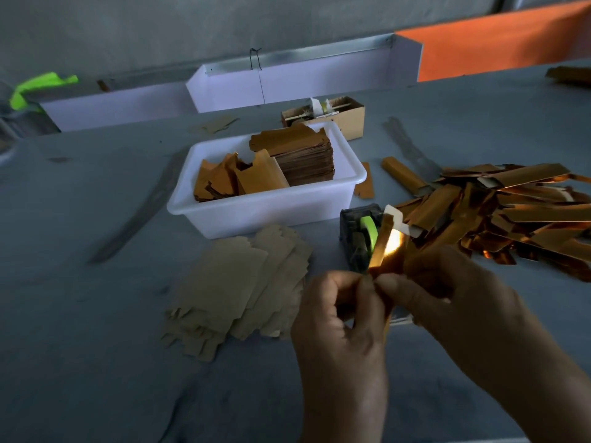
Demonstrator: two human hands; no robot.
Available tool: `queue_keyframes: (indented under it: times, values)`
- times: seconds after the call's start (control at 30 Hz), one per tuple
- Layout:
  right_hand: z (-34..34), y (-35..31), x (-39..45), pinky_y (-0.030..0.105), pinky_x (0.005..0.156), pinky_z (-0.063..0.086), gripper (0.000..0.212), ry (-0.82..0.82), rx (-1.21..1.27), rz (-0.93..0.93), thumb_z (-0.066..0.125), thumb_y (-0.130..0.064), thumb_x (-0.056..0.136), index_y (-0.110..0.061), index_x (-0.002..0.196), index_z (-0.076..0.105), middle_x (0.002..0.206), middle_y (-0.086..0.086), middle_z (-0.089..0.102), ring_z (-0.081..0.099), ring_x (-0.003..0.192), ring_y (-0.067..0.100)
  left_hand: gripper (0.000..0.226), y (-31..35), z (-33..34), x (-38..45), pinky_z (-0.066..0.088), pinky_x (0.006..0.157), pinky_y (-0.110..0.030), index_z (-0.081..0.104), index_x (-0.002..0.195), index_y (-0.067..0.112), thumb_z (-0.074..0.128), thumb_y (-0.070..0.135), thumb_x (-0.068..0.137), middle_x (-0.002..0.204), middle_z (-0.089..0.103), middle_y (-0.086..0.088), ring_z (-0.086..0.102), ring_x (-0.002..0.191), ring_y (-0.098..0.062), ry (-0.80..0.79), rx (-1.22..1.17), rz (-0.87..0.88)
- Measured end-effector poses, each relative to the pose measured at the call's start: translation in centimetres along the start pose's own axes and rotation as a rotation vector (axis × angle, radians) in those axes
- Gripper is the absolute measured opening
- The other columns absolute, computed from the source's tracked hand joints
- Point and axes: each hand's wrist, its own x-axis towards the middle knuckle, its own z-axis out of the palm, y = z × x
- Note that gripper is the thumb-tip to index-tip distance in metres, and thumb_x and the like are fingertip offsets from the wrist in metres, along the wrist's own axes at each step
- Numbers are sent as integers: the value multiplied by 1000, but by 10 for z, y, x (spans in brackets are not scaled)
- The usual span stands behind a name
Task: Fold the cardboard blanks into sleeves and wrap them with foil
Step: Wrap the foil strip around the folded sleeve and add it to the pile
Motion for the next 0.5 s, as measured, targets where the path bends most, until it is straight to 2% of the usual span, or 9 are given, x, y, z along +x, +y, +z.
queue_keyframes:
  times: [0.07, 0.13, 0.2, 0.27, 0.33, 0.4, 0.43, 0.5]
  values:
    - [5, 3, 2, 20, 59, 47, 52, -68, 182, 36, 54, -66, 46, -30, 83, 57, 73, -7, 68, 65, 67, 5, 11, 2, -2, 0, 44, 50, -10, 65, 74, 29, 61, 32, 83, 71, 67, 7, 62, 63, -3, -66, -40, -100]
    - [9, 5, 5, 28, 65, 50, 35, -104, 311, 70, 63, -47, 55, -25, 81, 61, 74, -13, 69, 66, 68, 3, 11, 4, -5, 2, 45, 51, -13, 64, 77, 30, 60, 34, 86, 70, 67, 8, 62, 62, -5, -123, -67, -181]
    - [10, 7, 7, 31, 69, 50, 16, -127, 381, 94, 63, -32, 67, -24, 81, 63, 74, -12, 70, 67, 68, 4, 15, 4, -9, 6, 47, 53, -15, 64, 77, 29, 58, 38, 88, 70, 67, 7, 63, 63, -5, -173, -23, -184]
    - [9, 8, 9, 32, 71, 49, 20, -140, 421, 88, 60, -35, 66, -27, 84, 64, 77, -9, 71, 68, 71, 6, 24, 3, -12, 10, 47, 57, -11, 65, 76, 29, 52, 46, 87, 72, 68, 12, 64, 69, -1, -195, 43, -150]
    - [5, 10, 14, 29, 69, 49, 25, -109, 495, 110, 58, -37, 65, -27, 86, 66, 79, -6, 72, 70, 72, 9, 27, -1, -18, 18, 45, 62, -7, 65, 78, 34, 47, 53, 85, 75, 69, 16, 63, 74, 5, -117, 168, -86]
    - [-1, 17, 24, 30, 69, 50, 18, -34, 570, 175, 60, -30, 72, -27, 88, 65, 82, -5, 73, 70, 74, 12, 22, -12, -30, 31, 44, 72, -10, 69, 97, 33, 50, 43, 90, 92, 70, 14, 60, 85, 4, 23, 413, 31]
    - [-5, 22, 32, 33, 73, 51, 13, 23, 590, 209, 60, -26, 78, -25, 90, 64, 85, -2, 73, 70, 76, 14, 28, -18, -38, 39, 42, 80, -15, 67, 112, 25, 52, 37, 92, 105, 68, 6, 58, 97, -5, 63, 580, 66]
    - [-13, 28, 49, 37, 81, 52, 11, 145, 613, 262, 55, -23, 89, -20, 95, 63, 92, 3, 72, 69, 86, 17, 47, -35, -53, 53, 35, 100, -30, 52, 133, 11, 50, 36, 94, 131, 56, -9, 44, 125, -24, 39, 888, 2]
